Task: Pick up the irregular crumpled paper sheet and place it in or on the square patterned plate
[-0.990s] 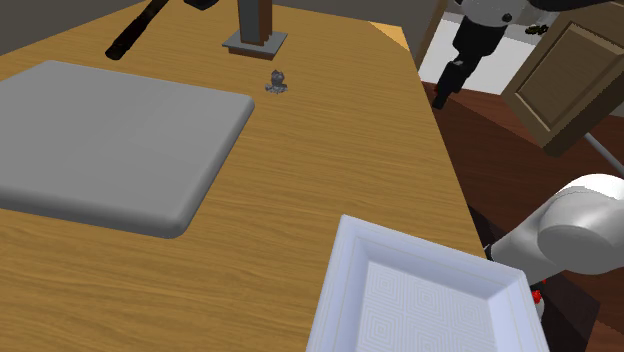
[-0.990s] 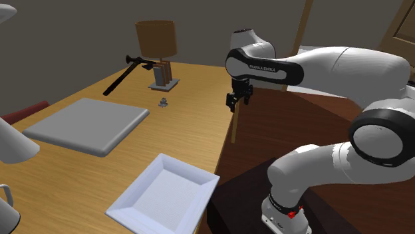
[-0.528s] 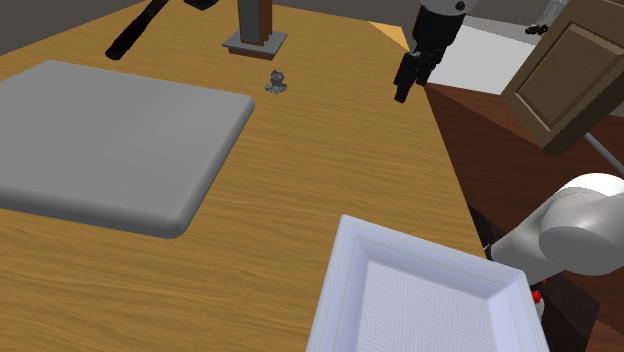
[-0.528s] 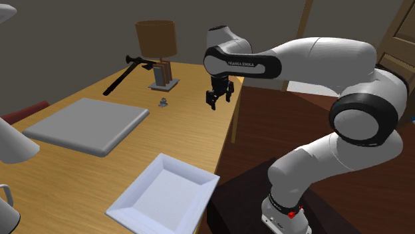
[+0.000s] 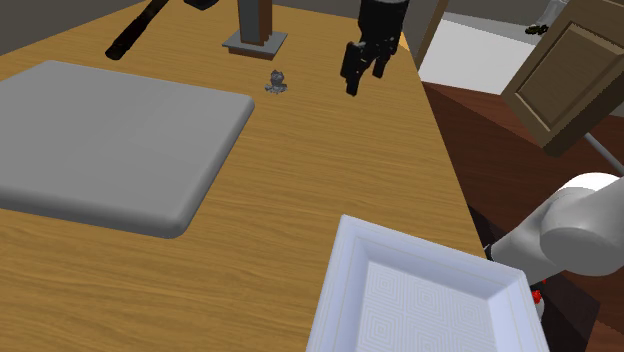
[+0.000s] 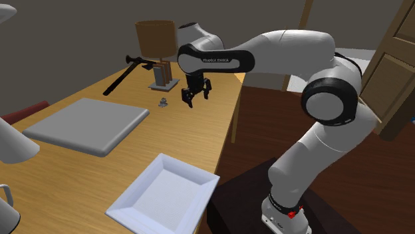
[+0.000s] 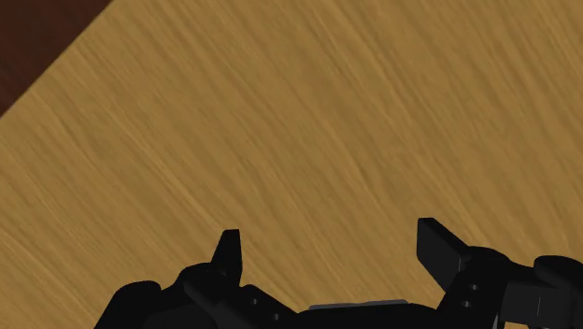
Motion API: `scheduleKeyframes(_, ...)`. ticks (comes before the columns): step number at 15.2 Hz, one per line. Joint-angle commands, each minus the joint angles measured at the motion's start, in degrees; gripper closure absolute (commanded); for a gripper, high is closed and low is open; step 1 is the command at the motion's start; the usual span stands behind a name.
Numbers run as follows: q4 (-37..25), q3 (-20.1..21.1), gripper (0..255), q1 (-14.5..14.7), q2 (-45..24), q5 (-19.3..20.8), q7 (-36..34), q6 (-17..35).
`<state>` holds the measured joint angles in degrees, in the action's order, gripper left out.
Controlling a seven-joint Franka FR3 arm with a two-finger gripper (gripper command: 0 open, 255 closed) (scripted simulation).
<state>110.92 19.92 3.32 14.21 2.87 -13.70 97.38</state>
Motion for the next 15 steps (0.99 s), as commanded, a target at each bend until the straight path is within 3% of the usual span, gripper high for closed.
scheduleKeyframes(1,-4.09,1.79,0,0.41,-3.73,1.28,-2.59,-0.47)
scheduleKeyframes(7,-19.68,6.61,0,3.28,-17.29,7.63,-10.63,-4.04)
scheduleKeyframes(12,-37.21,8.71,0,9.16,-30.91,15.1,-16.25,-10.1)
scheduleKeyframes(15,-35.95,8.44,0,9.2,-31.07,15.15,-16.46,-8.67)
